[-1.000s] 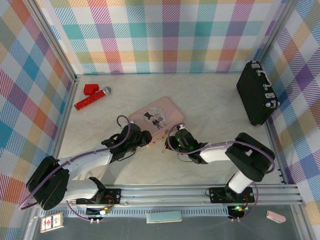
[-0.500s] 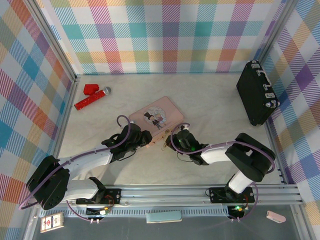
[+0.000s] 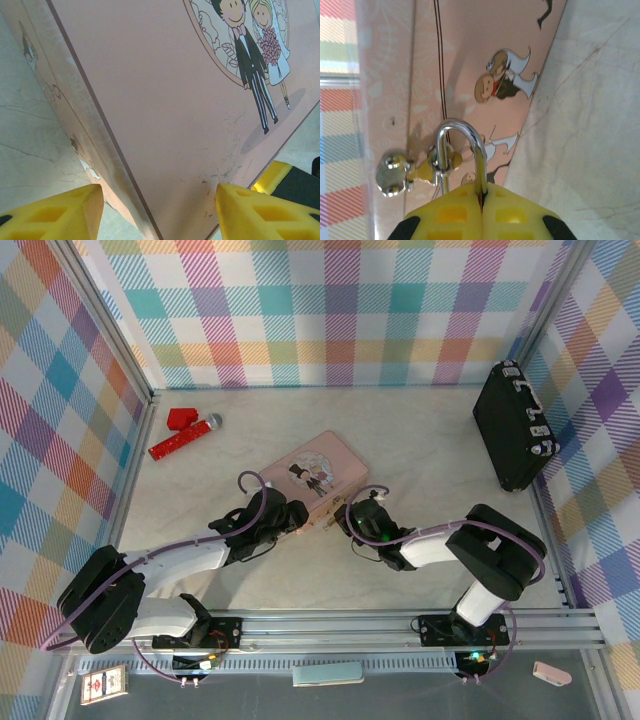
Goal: Unlock a padlock with a key
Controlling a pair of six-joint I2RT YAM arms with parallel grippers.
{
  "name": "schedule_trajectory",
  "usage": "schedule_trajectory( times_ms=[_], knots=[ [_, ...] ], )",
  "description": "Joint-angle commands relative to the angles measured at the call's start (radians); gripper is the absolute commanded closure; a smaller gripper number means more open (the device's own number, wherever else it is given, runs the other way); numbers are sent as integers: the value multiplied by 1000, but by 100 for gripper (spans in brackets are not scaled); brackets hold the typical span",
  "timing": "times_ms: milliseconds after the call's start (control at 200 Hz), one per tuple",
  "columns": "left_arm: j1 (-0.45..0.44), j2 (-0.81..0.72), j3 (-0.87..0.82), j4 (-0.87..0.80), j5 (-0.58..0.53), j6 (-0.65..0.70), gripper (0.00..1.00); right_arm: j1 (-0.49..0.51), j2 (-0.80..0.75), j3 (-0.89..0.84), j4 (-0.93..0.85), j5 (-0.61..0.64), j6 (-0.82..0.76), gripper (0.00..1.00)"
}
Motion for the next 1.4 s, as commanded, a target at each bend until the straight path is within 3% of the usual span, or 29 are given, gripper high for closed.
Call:
schedule_trajectory(
  times_ms=[0,365,530,695,1135,1395],
  knots=[
    [-11,21,-16,-86,-16,-14,40,-6,-11,2,62,73,51,100],
    [-10,7,-24,-95,-26,-15,39,-23,-45,-3,6,102,32,100],
    [-11,7,-27,-73,-11,-17,39,-57,-49,-15,39,74,-45,100],
    [-10,4,-19,-98,-32,-9,39,-84,-98,-6,-46,42,-119,100],
    [53,-110,-33,-229,-121,96,34,-106,-550,36,-780,70,-660,100],
    [106,-241,-52,-282,-134,186,33,-107,-645,87,-1122,-20,-869,100]
  ],
)
